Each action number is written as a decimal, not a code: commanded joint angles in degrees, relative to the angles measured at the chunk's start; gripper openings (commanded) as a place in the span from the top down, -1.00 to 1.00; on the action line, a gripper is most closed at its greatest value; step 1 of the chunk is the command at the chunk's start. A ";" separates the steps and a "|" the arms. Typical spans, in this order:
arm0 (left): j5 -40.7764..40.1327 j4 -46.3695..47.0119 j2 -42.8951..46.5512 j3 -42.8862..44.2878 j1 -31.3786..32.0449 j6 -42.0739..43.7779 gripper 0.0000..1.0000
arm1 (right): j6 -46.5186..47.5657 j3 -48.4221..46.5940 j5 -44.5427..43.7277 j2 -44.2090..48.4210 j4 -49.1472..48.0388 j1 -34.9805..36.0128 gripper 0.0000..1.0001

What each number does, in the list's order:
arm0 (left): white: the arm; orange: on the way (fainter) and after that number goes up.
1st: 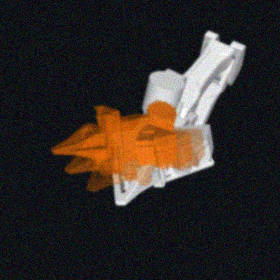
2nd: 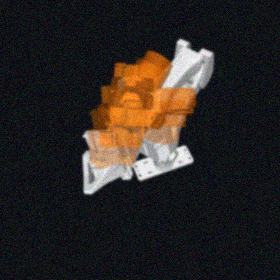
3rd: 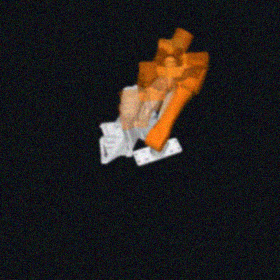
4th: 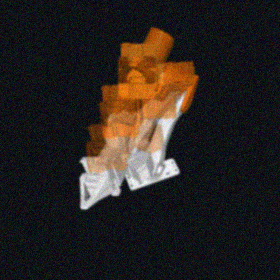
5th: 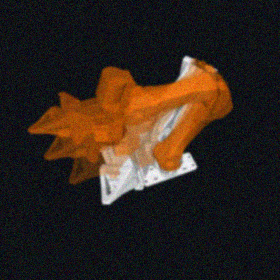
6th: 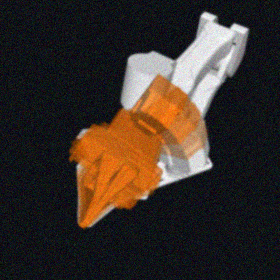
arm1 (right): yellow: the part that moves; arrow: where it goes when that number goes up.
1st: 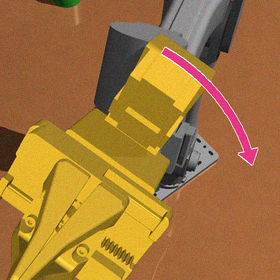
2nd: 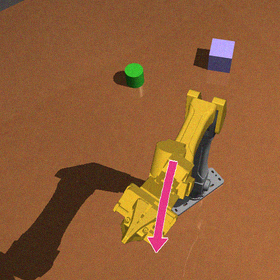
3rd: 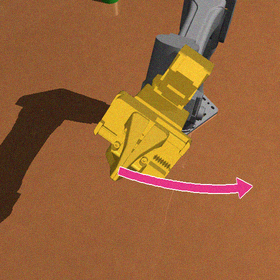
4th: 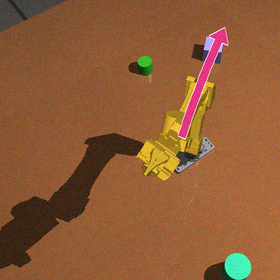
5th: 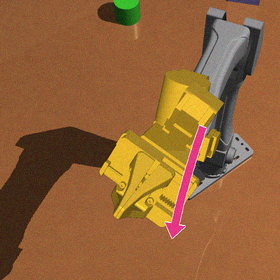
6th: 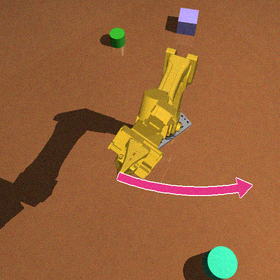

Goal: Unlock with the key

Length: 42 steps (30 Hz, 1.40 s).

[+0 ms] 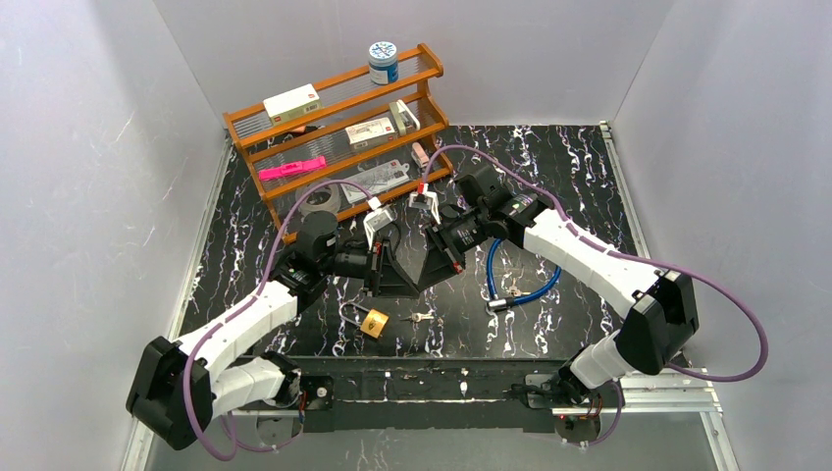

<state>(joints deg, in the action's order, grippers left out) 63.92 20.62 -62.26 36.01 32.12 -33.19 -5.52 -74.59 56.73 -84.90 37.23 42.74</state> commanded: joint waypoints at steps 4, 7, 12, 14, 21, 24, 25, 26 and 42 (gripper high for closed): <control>0.58 0.75 1.24 -0.16 0.91 0.24 1.00 | 0.09 -1.79 -0.30 1.11 -0.61 -0.50 0.97; -0.67 0.78 1.75 -0.22 0.93 -0.16 1.00 | -3.29 -0.16 -1.04 2.57 -2.78 -2.14 0.63; -6.32 1.05 4.67 -0.08 0.93 -3.62 1.00 | -18.84 9.26 -5.94 11.78 -19.58 -7.82 0.01; -10.50 1.09 5.91 0.42 0.94 -6.36 1.00 | -27.13 15.68 -8.61 16.60 -30.84 -7.88 -0.13; -29.68 4.24 6.98 1.14 1.02 -23.78 1.00 | -47.23 30.32 -28.67 25.04 -58.27 -4.26 -0.39; -33.97 8.16 7.04 0.03 1.02 -30.07 1.00 | -48.09 29.85 -36.98 23.57 -61.59 -0.75 -0.42; -34.79 9.27 7.12 -0.19 1.02 -31.23 1.00 | -48.48 29.43 -39.73 23.09 -61.58 0.17 -0.42; -35.47 10.14 7.33 -0.38 1.02 -31.88 1.00 | -49.25 29.35 -42.01 22.80 -61.70 0.61 -0.38; -37.47 13.81 9.03 -2.23 1.09 -36.79 1.00 | -54.07 33.27 -43.52 22.64 -73.26 1.34 0.17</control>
<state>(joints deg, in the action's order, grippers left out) 27.31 31.73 -54.46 34.28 32.86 -68.90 -58.30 -41.32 12.14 -61.65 -29.78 43.90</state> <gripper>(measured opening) 0.042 0.417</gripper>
